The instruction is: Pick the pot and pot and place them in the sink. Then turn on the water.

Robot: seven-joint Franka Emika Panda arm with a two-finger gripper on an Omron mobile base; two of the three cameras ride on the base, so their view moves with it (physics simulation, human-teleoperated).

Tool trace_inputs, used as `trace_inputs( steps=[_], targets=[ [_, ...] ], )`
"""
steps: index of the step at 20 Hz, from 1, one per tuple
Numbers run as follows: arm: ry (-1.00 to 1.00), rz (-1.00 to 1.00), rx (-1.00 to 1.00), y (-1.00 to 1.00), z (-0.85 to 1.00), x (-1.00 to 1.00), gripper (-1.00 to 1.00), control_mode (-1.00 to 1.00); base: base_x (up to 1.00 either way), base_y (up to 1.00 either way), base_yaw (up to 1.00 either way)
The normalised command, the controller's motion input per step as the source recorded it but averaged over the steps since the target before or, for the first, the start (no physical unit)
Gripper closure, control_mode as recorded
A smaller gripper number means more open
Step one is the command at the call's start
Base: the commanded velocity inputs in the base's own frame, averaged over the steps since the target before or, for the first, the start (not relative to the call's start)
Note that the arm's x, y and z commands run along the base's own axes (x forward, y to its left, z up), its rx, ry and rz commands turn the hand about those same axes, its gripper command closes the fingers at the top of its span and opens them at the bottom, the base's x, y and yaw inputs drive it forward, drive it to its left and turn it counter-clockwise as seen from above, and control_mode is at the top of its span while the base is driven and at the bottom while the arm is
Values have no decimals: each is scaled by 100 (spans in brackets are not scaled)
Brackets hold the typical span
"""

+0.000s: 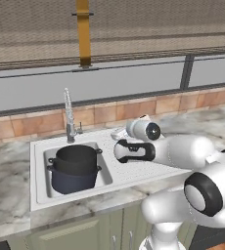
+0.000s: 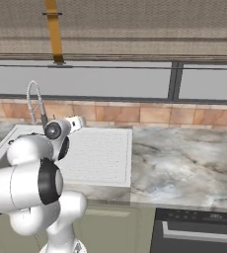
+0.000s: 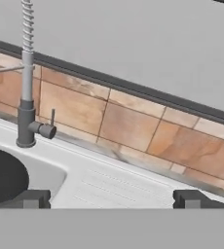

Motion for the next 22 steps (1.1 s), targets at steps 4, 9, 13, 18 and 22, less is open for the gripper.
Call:
trace_inputs(
  steps=[4,9,13,18,22],
  targets=[
    [-21,0,0,0,0,1,-100,-100,0,0,0],
    [-10,2,0,0,1,2,-100,-100,0,0,0],
    [-2,7,1,0,5,0,-100,-100,0,0,0],
    [12,8,1,-10,2,0,-100,-100,0,0,0],
    [44,17,3,-10,8,0,-100,-100,0,0,0]
  ],
)
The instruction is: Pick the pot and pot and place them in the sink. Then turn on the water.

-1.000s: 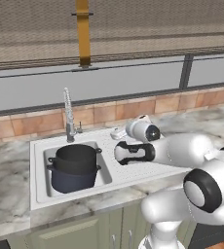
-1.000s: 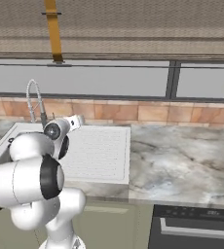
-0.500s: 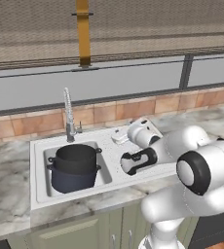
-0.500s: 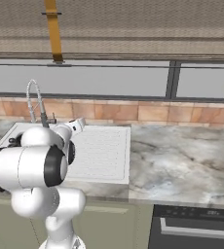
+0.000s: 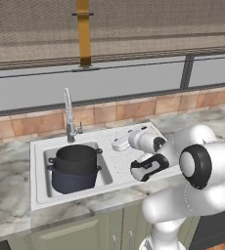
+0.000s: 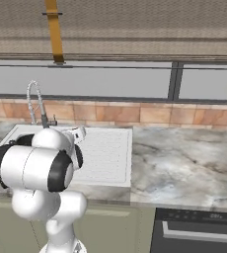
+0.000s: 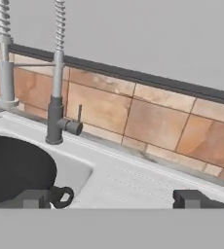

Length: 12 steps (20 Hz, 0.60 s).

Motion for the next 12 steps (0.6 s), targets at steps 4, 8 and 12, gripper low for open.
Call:
trace_inputs(
  steps=[4,8,12],
  targets=[
    [51,11,0,0,14,0,-100,-100,0,0,0],
    [20,4,4,-2,9,2,-100,-100,0,0,0],
    [8,0,2,-1,-7,9,-100,-100,0,0,0]
  ],
)
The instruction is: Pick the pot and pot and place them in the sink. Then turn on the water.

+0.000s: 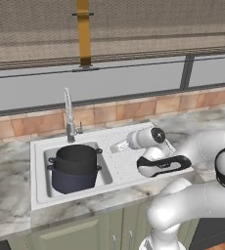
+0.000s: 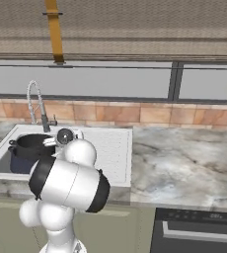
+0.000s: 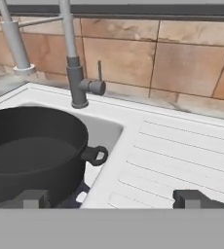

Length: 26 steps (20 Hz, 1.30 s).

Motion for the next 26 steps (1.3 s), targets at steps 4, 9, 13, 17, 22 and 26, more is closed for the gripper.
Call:
trace_inputs(
  steps=[4,9,13,17,22,26],
  targets=[
    [-2,0,0,1,12,23,-100,-100,0,0,0],
    [-4,0,0,7,5,12,-100,-100,0,0,0],
    [-1,0,6,1,0,6,-100,-100,0,0,0],
    [0,0,7,0,0,0,-100,-100,0,0,0],
    [-3,0,9,0,4,0,-100,-100,0,0,0],
    [-10,1,7,4,14,0,-100,-100,0,0,0]
  ],
)
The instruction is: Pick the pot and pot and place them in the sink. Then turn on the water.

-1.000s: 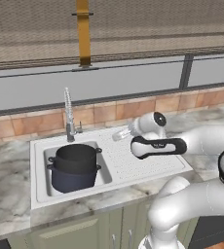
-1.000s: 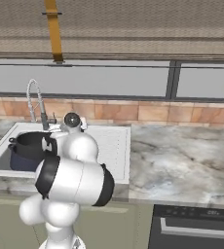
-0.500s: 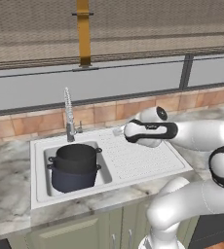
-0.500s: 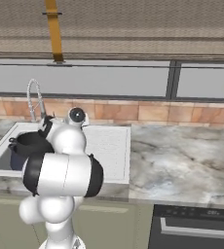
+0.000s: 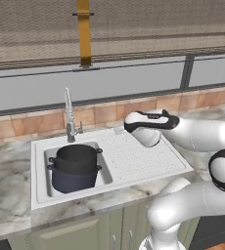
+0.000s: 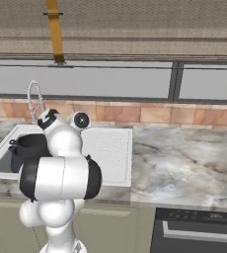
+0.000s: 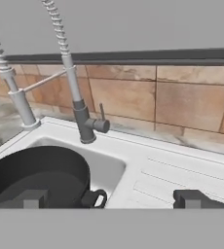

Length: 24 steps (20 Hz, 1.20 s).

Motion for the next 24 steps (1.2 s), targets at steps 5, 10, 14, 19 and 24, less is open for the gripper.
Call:
trace_inputs(
  steps=[5,10,14,19,24],
  targets=[
    [-2,4,3,25,11,0,-100,-100,0,0,0],
    [0,6,0,36,6,0,-100,-100,0,0,0],
    [-5,2,3,4,21,0,-100,-100,0,0,0],
    [-13,1,6,3,22,-26,-100,-100,0,0,0],
    [-2,1,1,0,25,-27,-100,-100,0,0,0]
  ],
)
